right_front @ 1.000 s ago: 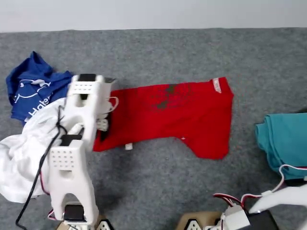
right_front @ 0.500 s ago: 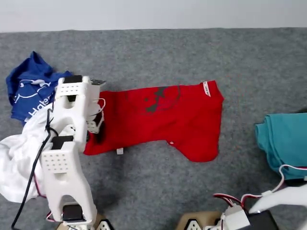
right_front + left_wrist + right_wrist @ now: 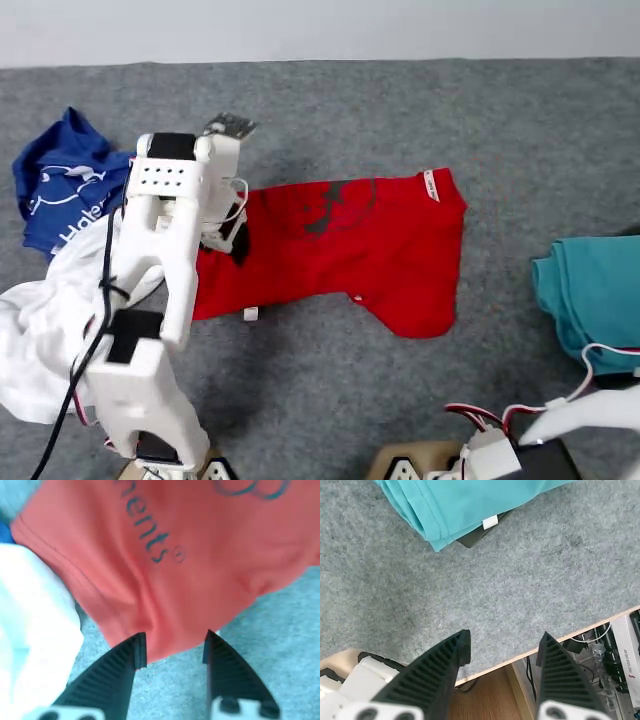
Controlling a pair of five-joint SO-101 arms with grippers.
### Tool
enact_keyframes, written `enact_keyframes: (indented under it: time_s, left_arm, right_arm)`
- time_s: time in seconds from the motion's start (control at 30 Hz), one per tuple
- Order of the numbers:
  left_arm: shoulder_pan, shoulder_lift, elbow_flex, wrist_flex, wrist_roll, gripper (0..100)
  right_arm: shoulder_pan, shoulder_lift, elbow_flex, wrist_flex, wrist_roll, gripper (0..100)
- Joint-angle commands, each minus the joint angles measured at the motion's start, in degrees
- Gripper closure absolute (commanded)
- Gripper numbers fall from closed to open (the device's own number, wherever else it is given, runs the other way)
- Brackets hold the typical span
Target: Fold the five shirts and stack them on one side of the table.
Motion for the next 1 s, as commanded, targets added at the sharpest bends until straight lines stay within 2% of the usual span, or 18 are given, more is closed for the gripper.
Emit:
enact_keyframes:
  time_s: [0.0, 0.13, 0.27, 0.5, 0.67, 0.97]
  left_arm:
    - [1.85, -6.59, -1.01, 1.67, -0.35, 80]
    - [4.57, -8.44, -1.01, 1.58, -0.26, 81]
    - [11.60, -8.00, -0.75, -0.53, -0.35, 85]
    - [26.37, -3.08, -1.01, -10.20, -0.44, 85]
    - [33.93, 3.60, -1.10, -17.49, -0.53, 85]
    - [37.19, 11.60, -1.19, -27.96, -0.18, 85]
  right_arm:
    - [0.22, -2.15, -0.70, 1.89, 0.53, 76.8]
    - [0.22, -2.15, -0.53, 1.89, 0.53, 76.8]
    - [0.13, -2.15, -0.44, 1.89, 0.44, 76.8]
    - [-0.13, -2.15, -0.44, 1.89, 0.35, 76.8]
    - [0.22, -2.07, 0.00, 1.89, 0.44, 76.8]
    - [0.22, -2.07, 1.93, 1.89, 0.44, 76.8]
